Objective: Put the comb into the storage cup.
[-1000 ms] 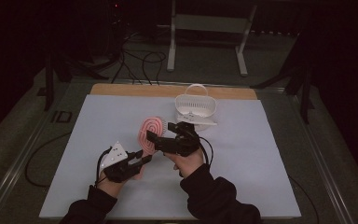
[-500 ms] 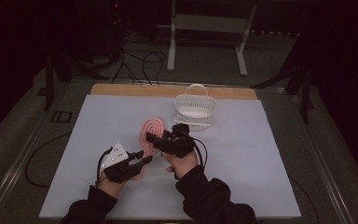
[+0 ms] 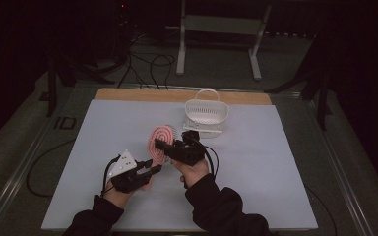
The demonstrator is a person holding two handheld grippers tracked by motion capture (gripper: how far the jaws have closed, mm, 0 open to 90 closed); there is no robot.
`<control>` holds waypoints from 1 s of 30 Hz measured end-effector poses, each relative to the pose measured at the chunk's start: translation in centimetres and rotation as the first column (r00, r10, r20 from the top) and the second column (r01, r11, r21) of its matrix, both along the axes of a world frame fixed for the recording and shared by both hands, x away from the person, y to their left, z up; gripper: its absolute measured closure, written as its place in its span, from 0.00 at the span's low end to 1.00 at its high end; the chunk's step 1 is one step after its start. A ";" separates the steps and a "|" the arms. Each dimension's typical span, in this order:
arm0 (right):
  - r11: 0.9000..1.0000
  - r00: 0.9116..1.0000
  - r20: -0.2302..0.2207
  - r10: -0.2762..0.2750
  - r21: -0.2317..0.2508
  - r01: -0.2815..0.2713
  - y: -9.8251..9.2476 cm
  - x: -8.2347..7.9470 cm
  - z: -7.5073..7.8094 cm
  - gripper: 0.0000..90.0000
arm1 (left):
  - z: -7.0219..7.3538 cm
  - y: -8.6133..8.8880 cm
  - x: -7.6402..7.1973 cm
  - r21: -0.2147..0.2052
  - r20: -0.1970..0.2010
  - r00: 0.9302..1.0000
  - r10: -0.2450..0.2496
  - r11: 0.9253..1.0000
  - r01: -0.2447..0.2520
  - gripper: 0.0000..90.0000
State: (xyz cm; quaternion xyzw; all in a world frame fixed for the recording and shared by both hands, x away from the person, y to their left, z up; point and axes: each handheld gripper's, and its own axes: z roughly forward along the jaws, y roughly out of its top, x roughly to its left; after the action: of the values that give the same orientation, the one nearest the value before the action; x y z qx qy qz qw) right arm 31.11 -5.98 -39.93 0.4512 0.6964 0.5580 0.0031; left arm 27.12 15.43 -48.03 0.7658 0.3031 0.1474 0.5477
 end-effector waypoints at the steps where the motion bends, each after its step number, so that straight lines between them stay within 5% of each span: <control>1: 1.000 1.000 0.001 0.002 0.002 -0.002 0.0 0.0 0.0 0.71 | 0.0 0.0 0.0 -0.001 0.000 1.000 -0.001 1.000 0.001 0.79; 10: 0.999 0.997 0.060 0.040 -0.010 -0.039 0.1 -0.2 0.3 0.71 | 0.3 -0.2 0.1 -0.018 -0.031 0.999 -0.012 1.000 0.011 0.77; 16: 0.999 0.996 0.082 0.046 -0.005 -0.045 0.0 -0.2 0.6 0.71 | 0.3 -0.1 0.4 -0.014 -0.070 0.997 0.009 1.000 -0.010 0.62; 17: 0.999 0.993 0.104 0.049 -0.004 -0.049 -0.3 0.0 1.1 0.71 | 0.3 0.0 0.4 -0.016 -0.068 0.998 0.018 1.000 -0.019 0.50; 22: 0.999 0.992 0.118 0.045 0.001 -0.045 -0.7 0.1 1.4 0.71 | 0.4 0.1 0.4 -0.020 -0.080 0.996 0.023 1.000 -0.025 0.41; 30: 0.999 0.986 0.163 0.041 0.006 -0.042 -1.8 0.6 2.4 0.71 | 0.6 -0.1 0.5 0.018 -0.130 0.991 -0.030 0.999 0.033 0.24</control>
State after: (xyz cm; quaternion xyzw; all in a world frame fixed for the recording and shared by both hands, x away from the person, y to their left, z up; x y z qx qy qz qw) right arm 31.70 -7.74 -37.56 0.3895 0.7003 0.5964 0.0463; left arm 27.63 15.29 -47.44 0.7840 0.3243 0.0917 0.5214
